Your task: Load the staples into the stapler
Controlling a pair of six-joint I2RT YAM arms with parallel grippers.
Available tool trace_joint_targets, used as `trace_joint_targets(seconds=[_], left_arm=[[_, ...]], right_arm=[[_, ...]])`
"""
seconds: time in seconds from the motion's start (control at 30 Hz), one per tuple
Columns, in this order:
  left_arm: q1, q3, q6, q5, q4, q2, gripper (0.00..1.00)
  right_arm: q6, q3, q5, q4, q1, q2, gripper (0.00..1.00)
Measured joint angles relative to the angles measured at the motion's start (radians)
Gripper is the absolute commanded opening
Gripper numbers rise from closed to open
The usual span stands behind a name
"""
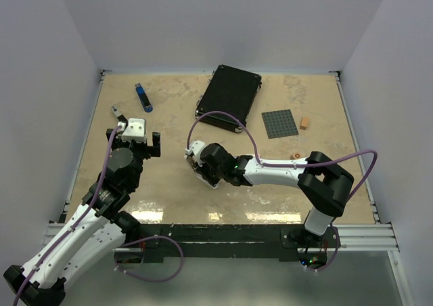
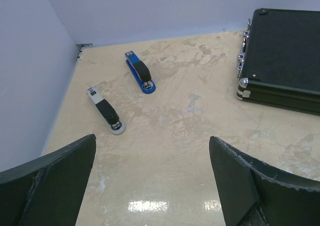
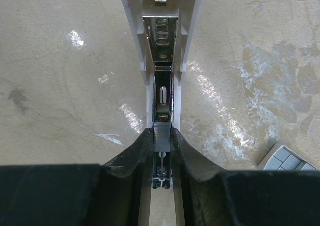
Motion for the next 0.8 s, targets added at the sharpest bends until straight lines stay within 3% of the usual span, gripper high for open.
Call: trace_joint_targets(seconds=[0.23, 0.63, 0.8], left_arm=[[0.000, 0.000, 0.000, 0.000, 0.000, 0.002, 1.00], [0.000, 0.000, 0.000, 0.000, 0.000, 0.008, 1.00], [0.000, 0.000, 0.000, 0.000, 0.000, 0.010, 1.00]], right_arm=[[0.000, 0.000, -0.005, -0.008, 0.000, 0.000, 0.28], [0.011, 0.003, -0.007, -0.072, 0.000, -0.039, 0.47], [0.019, 0.031, 0.010, -0.069, 0.000, -0.083, 0.46]])
